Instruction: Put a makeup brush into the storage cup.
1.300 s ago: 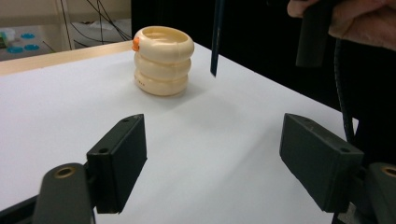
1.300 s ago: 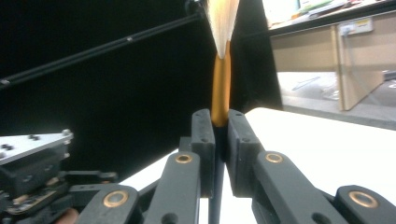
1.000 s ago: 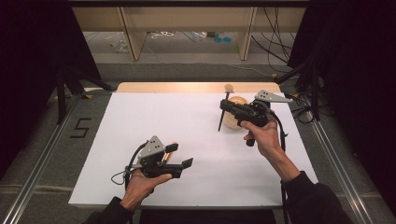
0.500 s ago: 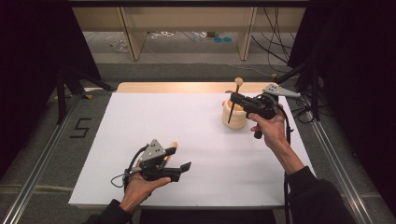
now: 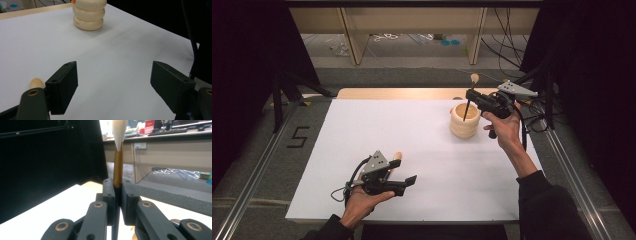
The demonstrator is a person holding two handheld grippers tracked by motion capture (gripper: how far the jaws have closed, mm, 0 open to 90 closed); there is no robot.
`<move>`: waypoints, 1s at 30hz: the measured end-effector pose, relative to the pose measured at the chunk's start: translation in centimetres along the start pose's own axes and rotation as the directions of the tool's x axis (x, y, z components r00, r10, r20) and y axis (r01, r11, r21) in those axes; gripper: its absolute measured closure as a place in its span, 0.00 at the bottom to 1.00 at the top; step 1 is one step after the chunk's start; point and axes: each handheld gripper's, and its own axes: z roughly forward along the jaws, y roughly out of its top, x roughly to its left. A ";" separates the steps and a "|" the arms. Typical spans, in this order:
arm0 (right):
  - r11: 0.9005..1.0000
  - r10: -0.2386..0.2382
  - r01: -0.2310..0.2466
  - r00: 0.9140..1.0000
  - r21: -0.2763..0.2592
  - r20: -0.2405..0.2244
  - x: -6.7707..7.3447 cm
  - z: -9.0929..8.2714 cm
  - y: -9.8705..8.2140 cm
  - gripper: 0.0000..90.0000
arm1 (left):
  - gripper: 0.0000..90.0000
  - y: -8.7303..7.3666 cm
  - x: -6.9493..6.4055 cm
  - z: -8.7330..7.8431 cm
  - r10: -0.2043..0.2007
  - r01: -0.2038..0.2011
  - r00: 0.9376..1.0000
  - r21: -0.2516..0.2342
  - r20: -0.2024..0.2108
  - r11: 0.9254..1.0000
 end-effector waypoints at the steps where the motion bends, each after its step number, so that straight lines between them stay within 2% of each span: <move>1: 1.000 -0.002 0.002 1.000 -0.007 0.006 -0.2 0.1 0.1 0.93 | 0.24 0.0 0.0 0.0 0.001 -0.001 1.000 0.002 0.001 1.000; 3: 1.000 -0.007 0.008 1.000 -0.010 0.017 -0.6 0.2 0.3 0.92 | 0.24 0.0 0.1 -0.1 0.003 -0.003 1.000 0.004 0.001 1.000; 4: 0.999 -0.003 0.004 1.000 -0.033 0.022 -0.8 0.4 0.3 0.92 | 0.24 0.0 0.1 -0.1 0.005 -0.005 1.000 0.003 0.000 1.000; 5: 1.000 -0.013 0.013 1.000 -0.018 0.028 -0.9 0.5 0.4 0.92 | 0.24 0.0 0.1 -0.1 0.005 -0.005 1.000 0.003 -0.001 1.000; 10: 0.999 -0.033 0.034 0.999 -0.015 0.043 -1.5 1.2 0.2 0.93 | 0.24 0.0 0.1 -0.1 0.008 -0.007 1.000 0.002 -0.006 1.000; 20: 0.999 -0.040 0.042 0.994 -0.014 0.098 -3.2 2.5 -0.6 0.92 | 0.24 -0.1 0.2 -0.1 0.008 -0.008 1.000 0.006 -0.003 1.000; 30: 0.999 -0.037 0.037 0.992 0.000 0.118 -4.1 2.9 -1.4 0.92 | 0.24 -0.1 0.2 -0.1 0.004 -0.004 1.000 0.010 -0.004 1.000</move>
